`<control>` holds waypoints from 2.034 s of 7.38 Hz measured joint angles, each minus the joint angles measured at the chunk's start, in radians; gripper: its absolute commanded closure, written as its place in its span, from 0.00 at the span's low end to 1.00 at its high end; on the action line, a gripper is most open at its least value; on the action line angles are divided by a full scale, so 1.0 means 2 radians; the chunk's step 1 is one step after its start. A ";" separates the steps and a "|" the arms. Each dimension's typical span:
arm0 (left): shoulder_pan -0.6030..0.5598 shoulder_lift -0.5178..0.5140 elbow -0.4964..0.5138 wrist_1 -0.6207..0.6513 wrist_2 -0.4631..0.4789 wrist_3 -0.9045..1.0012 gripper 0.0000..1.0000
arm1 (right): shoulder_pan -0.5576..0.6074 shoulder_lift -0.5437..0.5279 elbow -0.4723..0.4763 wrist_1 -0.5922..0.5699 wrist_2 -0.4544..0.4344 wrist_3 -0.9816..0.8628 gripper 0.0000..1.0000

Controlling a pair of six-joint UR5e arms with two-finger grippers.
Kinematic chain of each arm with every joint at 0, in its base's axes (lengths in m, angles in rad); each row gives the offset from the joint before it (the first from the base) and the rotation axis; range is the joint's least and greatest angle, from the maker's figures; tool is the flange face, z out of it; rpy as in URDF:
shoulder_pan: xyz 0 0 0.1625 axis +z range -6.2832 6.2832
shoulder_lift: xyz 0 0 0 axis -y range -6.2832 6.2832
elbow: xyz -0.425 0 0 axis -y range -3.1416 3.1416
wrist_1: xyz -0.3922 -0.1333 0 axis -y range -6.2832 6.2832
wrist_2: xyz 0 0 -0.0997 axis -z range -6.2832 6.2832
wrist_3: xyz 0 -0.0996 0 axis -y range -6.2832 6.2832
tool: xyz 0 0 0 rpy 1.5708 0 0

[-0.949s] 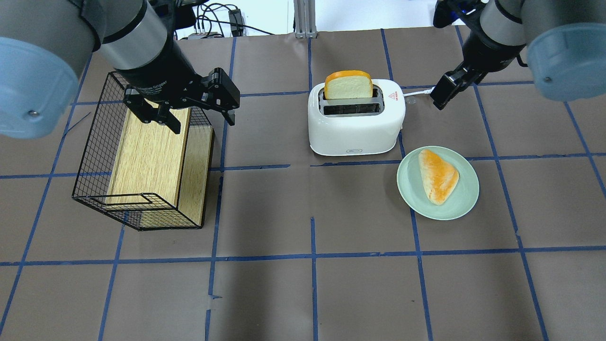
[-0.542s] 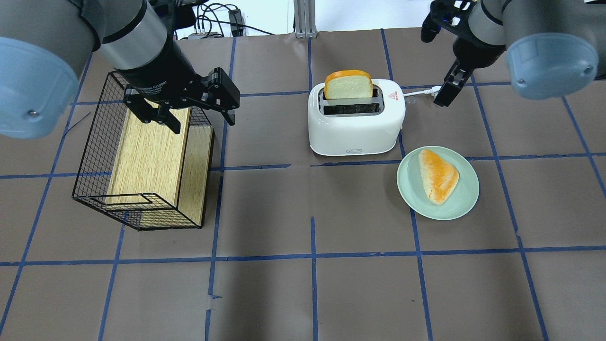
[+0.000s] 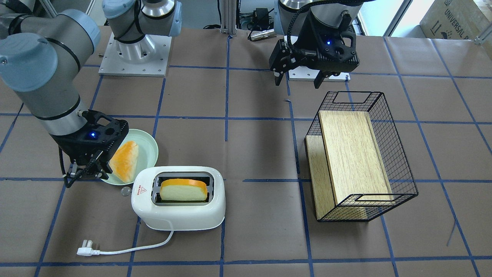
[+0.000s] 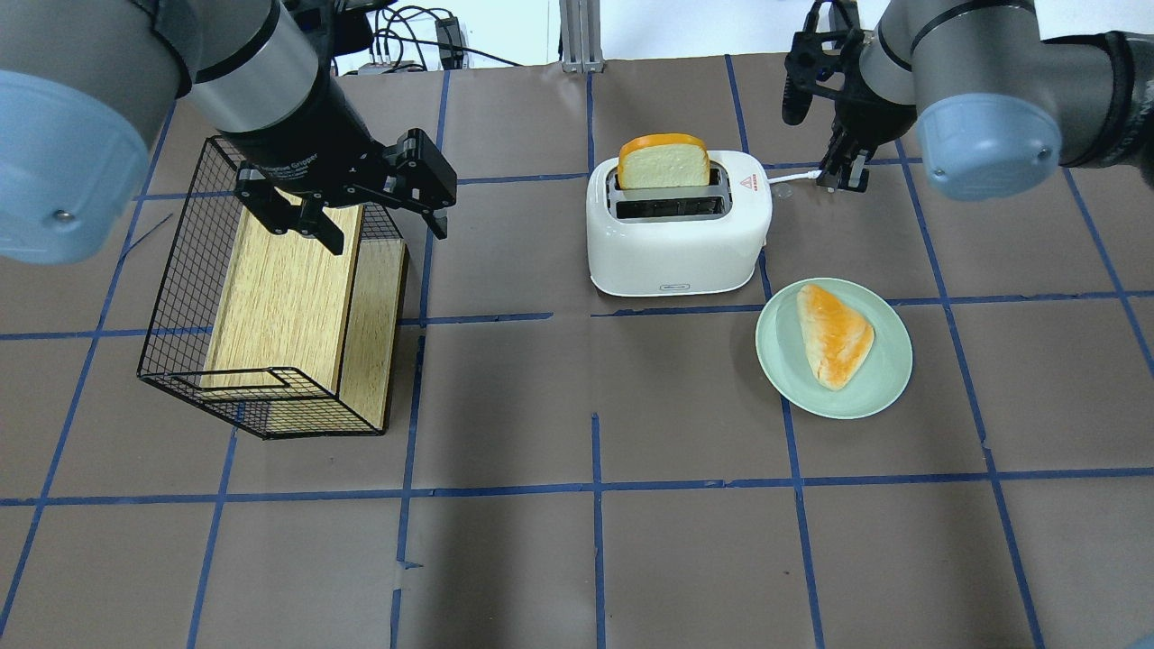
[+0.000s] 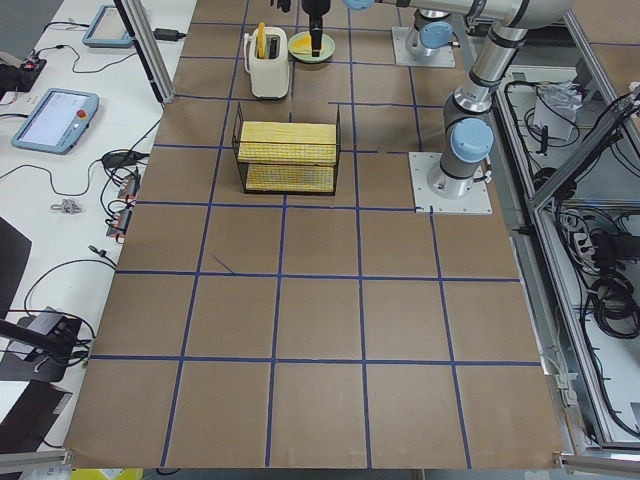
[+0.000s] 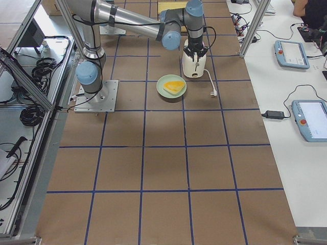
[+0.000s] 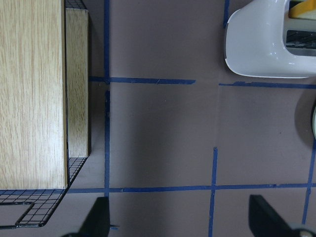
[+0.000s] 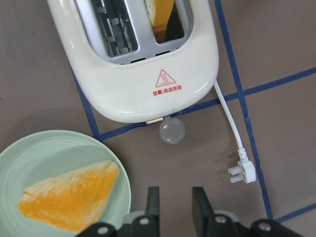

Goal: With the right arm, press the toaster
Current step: 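Turn the right gripper fingers downward above the toaster lever, then lower the right gripper onto the toaster lever, pressing it down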

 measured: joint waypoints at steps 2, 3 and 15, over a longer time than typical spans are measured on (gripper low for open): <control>0.000 0.000 0.000 0.000 0.000 0.000 0.00 | 0.001 0.010 0.006 -0.009 0.002 -0.019 0.77; 0.000 0.000 0.000 0.000 0.000 0.000 0.00 | 0.001 0.015 0.007 -0.017 0.009 -0.021 0.77; 0.000 0.000 0.000 0.000 0.000 0.000 0.00 | 0.001 0.073 0.009 -0.071 0.045 -0.039 0.76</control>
